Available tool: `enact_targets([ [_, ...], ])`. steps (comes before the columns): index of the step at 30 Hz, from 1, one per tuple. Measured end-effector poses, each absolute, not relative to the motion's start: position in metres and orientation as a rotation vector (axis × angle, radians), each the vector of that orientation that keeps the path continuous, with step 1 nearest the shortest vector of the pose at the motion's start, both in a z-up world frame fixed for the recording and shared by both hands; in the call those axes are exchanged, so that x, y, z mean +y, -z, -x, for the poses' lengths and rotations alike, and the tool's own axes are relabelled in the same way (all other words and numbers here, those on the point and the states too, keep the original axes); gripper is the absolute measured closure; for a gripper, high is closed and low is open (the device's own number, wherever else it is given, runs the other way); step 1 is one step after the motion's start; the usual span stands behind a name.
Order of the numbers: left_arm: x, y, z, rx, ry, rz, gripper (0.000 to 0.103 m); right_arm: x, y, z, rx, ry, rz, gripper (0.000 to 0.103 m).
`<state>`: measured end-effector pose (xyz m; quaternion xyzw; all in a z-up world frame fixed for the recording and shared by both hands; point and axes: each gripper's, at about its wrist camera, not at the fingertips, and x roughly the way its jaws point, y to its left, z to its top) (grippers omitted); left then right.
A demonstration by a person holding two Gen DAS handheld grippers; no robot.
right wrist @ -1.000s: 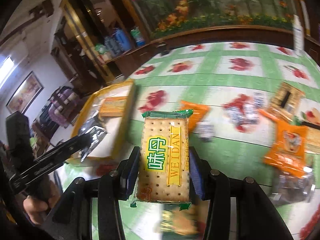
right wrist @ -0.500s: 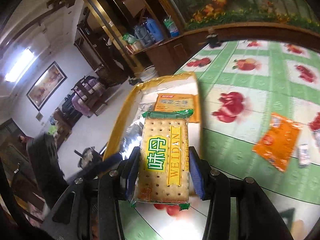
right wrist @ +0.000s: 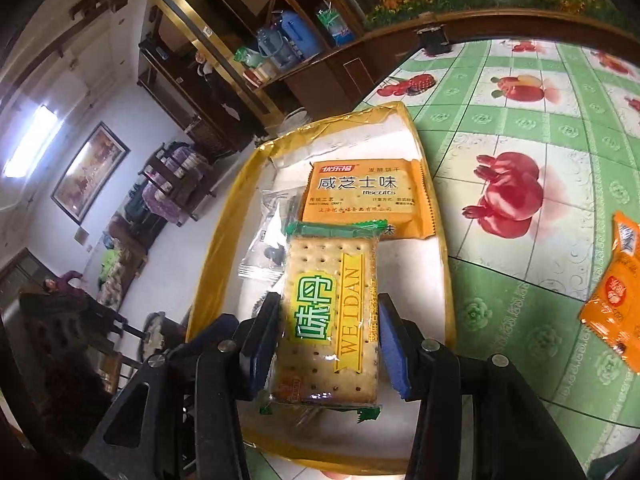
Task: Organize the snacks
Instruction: 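Carry both held packs over the cardboard box with both tools, then open both tools to drop the packs into the box and withdraw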
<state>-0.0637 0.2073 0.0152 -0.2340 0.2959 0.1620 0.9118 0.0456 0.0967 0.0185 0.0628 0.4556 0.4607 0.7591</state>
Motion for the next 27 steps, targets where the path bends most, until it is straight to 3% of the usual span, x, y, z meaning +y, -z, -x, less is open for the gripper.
enact_targets([
  [4,0.212,-0.016,0.071,0.547,-0.310,0.541,0.046,0.089,-0.021,-0.050,0.990,-1.020,-0.185,0.045],
  [16,0.215,-0.021,0.080,0.465,-0.247,0.581,0.046,0.057,-0.047,-0.050,0.924,-1.000,-0.267,0.045],
  [27,0.210,-0.026,0.081,0.442,-0.210,0.559,0.046,-0.074,-0.044,-0.126,0.937,-0.524,-0.263,0.040],
])
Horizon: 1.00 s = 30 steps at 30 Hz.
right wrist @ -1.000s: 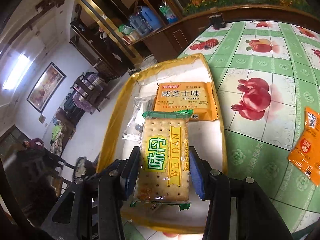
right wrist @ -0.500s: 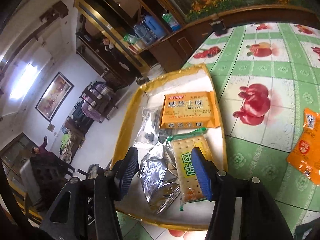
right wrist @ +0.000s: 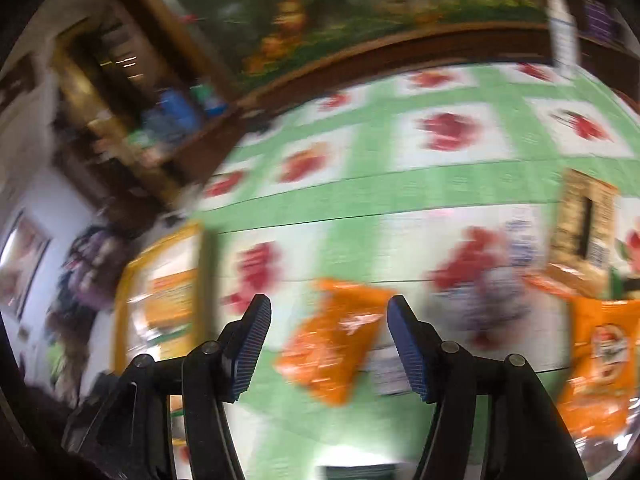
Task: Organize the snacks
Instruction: 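Open both tools to drop the packs into the box and withdraw, then grasp the orange snack pack with right tool while left tool grasps green beef cracker pack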
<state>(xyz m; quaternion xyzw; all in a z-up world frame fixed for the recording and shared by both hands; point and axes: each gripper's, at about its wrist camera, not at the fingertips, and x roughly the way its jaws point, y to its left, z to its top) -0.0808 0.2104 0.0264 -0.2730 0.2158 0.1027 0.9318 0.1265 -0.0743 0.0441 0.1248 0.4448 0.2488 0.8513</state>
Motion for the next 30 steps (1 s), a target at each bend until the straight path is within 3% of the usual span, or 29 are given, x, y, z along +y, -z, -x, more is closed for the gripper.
enact_targets([
  [7,0.211,-0.027,0.082,0.438,-0.209,0.560,0.046,-0.050,-0.020,-0.128,1.062,-0.497,-0.231,0.033],
  [15,0.210,-0.027,0.083,0.439,-0.217,0.564,0.046,0.003,-0.013,-0.120,0.991,-0.391,0.049,0.023],
  [17,0.210,-0.027,0.083,0.439,-0.219,0.565,0.046,0.010,-0.010,-0.112,0.955,-0.374,0.162,0.044],
  [20,0.211,-0.027,0.083,0.439,-0.223,0.565,0.046,0.002,-0.012,-0.110,0.957,-0.403,0.156,0.057],
  [24,0.213,-0.027,0.088,0.424,-0.226,0.577,0.046,-0.024,-0.021,-0.108,0.970,-0.526,0.017,0.061],
  [30,0.189,-0.042,0.095,0.448,-0.211,0.493,0.046,-0.092,-0.069,-0.069,0.799,-0.629,-0.095,0.061],
])
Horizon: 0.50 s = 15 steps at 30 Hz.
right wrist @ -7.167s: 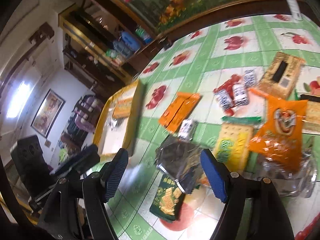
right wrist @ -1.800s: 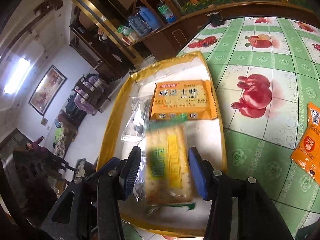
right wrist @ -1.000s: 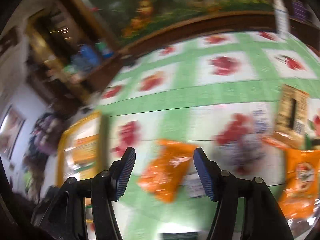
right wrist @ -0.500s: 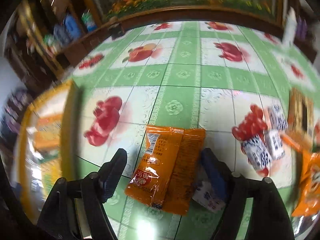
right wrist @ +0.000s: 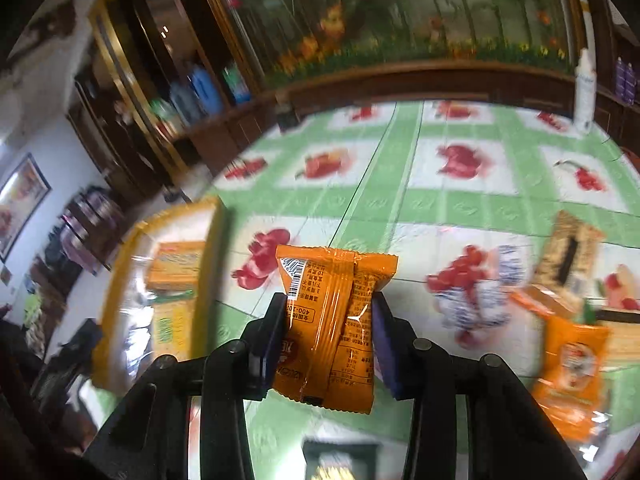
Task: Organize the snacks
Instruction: 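Grasp the orange snack pack with right tool while left tool grasps green beef cracker pack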
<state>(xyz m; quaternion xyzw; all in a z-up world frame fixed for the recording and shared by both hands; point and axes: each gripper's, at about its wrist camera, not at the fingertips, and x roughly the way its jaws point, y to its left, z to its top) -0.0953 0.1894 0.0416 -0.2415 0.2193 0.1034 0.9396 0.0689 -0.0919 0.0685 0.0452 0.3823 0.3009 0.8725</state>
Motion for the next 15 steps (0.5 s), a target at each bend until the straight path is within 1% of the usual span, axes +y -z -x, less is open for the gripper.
enact_targets([
  [4,0.136,-0.059,0.081,0.579,-0.066,0.398,0.045,-0.136,-0.065,-0.056,0.796,-0.630,-0.142,0.061],
  [5,0.115,-0.057,0.074,0.638,0.018,0.413,0.037,-0.146,-0.063,-0.056,0.808,-0.621,-0.168,0.061],
  [6,0.101,-0.053,0.068,0.685,0.071,0.434,0.024,-0.158,-0.061,-0.059,0.824,-0.611,-0.212,0.061],
  [7,0.088,-0.048,0.062,0.736,0.112,0.451,0.021,-0.167,-0.062,-0.063,0.833,-0.609,-0.251,0.061],
  [10,0.039,-0.030,0.044,0.860,0.207,0.453,0.021,-0.184,-0.068,-0.068,0.803,-0.593,-0.296,0.061],
  [15,-0.012,-0.012,0.027,0.967,0.128,0.342,0.021,-0.189,-0.077,-0.061,0.770,-0.608,-0.312,0.061],
])
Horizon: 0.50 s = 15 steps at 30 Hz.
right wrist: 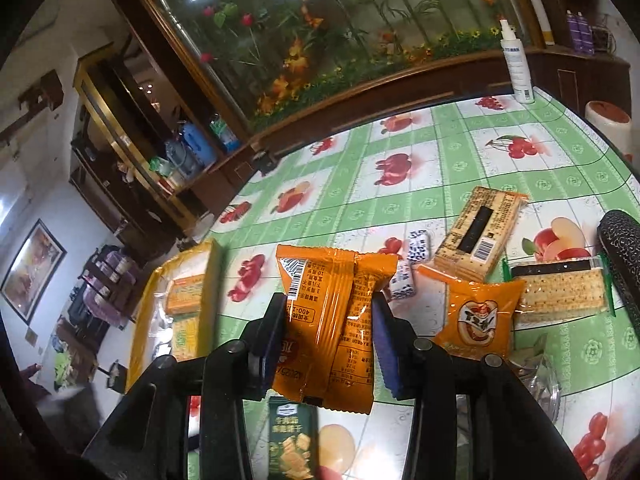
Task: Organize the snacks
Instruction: 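Grasp the orange snack pack with right tool while left tool grasps green beef cracker pack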
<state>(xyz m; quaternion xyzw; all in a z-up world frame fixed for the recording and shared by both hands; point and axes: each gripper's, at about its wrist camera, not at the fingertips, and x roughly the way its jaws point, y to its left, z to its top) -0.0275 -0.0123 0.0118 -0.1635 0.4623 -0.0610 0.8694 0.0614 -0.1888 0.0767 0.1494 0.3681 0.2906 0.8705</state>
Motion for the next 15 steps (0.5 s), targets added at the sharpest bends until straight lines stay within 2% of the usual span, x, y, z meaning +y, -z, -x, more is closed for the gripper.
enact_targets([
  [8,-0.049,0.003,0.012,0.971,-0.015,0.079,0.023,-0.184,-0.083,-0.053,0.744,-0.629,-0.301,0.061],
  [10,-0.044,0.002,0.016,0.953,-0.037,0.045,0.039,-0.183,-0.082,-0.051,0.744,-0.635,-0.302,0.061],
  [11,-0.043,0.001,0.015,0.945,-0.048,0.027,0.056,-0.182,-0.082,-0.051,0.745,-0.638,-0.301,0.061],
  [12,-0.037,0.000,0.015,0.941,-0.042,0.035,0.060,-0.181,-0.082,-0.052,0.745,-0.640,-0.300,0.061],
  [15,-0.022,0.001,0.015,0.939,-0.047,0.047,0.060,-0.178,-0.080,-0.051,0.749,-0.647,-0.297,0.061],
])
